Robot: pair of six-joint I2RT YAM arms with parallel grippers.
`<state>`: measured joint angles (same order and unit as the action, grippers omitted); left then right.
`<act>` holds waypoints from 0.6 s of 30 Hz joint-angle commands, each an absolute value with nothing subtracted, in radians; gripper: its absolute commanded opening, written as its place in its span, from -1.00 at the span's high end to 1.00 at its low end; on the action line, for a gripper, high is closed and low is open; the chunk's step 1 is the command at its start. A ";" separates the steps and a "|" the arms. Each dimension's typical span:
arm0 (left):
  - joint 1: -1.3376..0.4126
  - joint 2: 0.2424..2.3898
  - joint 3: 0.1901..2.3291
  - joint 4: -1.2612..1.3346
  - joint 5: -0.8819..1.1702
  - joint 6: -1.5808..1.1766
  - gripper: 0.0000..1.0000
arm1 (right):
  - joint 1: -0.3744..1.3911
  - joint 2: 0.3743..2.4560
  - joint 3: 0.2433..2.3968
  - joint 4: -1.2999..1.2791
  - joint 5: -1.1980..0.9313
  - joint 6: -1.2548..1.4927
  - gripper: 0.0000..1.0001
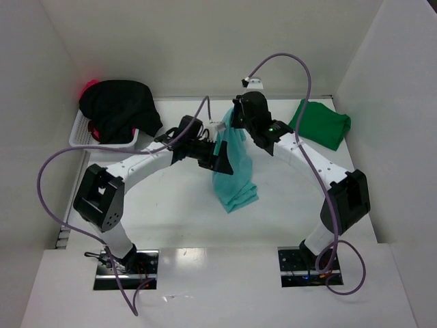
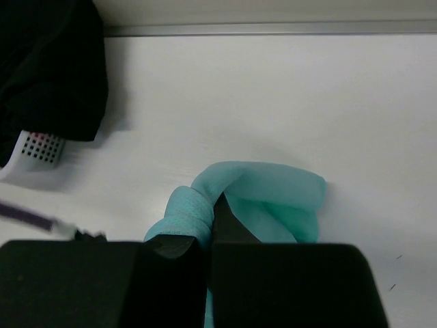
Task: Fold and stack the t-shirts
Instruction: Move the tshirt to the center of the board
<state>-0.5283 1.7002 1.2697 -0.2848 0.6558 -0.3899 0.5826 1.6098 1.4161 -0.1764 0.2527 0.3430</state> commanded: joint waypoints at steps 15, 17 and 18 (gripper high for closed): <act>-0.696 1.794 1.258 -0.215 -0.122 -0.558 1.00 | 0.523 1.560 1.458 -0.156 0.255 0.330 1.00; -0.696 1.740 1.249 -0.215 -0.148 -0.558 1.00 | 0.514 1.540 1.457 -0.156 0.264 0.330 1.00; -0.696 1.694 1.249 -0.227 -0.190 -0.558 1.00 | 0.512 1.539 1.457 -0.167 0.277 0.321 1.00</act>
<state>-0.7001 1.8016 1.2581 -0.2235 -0.0290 -0.5337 0.5349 1.6226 1.4258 -0.1904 0.2477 0.3420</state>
